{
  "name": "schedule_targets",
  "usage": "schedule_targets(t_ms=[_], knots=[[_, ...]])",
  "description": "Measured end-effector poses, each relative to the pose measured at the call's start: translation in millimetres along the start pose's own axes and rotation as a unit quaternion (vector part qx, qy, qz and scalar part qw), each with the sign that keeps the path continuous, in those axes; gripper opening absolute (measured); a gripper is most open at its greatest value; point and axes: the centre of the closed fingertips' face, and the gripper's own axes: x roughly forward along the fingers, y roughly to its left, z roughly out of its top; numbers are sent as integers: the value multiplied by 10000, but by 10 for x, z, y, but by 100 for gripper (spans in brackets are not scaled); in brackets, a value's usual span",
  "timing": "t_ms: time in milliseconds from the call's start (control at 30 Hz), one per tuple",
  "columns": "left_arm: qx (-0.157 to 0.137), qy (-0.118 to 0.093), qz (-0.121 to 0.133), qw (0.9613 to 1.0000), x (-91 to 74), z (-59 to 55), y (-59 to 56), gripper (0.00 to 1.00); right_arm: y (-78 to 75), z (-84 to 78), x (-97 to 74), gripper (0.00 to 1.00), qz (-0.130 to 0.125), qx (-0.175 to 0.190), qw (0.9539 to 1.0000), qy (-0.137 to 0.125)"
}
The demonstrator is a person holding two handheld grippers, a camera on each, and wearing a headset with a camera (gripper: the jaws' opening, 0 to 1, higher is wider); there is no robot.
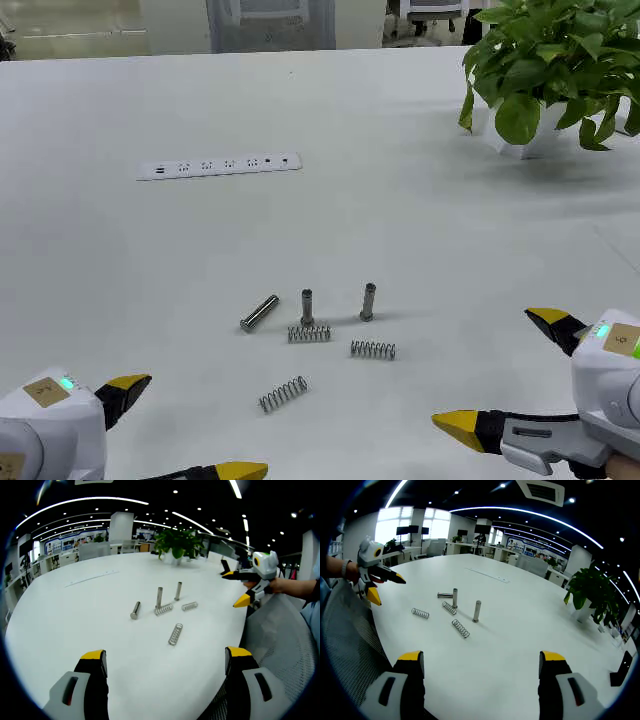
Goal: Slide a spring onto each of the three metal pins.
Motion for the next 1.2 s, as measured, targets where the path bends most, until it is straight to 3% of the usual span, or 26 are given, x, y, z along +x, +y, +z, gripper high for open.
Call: schedule_targets(t_ms=[433, 700, 967, 1200], knots=[[15, 36, 17, 10000, 9, -3, -11, 100, 44, 26, 0, 97, 67, 35, 10000, -33], [-80, -99, 256, 9996, -26, 49, 89, 100, 47, 51, -5, 97, 94, 43, 9999, -117], [65, -31, 370, 9993, -28, 44, 131, 100, 35, 82, -20, 97, 68, 97, 9997, -202], [24, 114, 393, 9992, 9, 1, 173, 100, 59, 100, -21, 97, 107, 68, 9997, -230]])
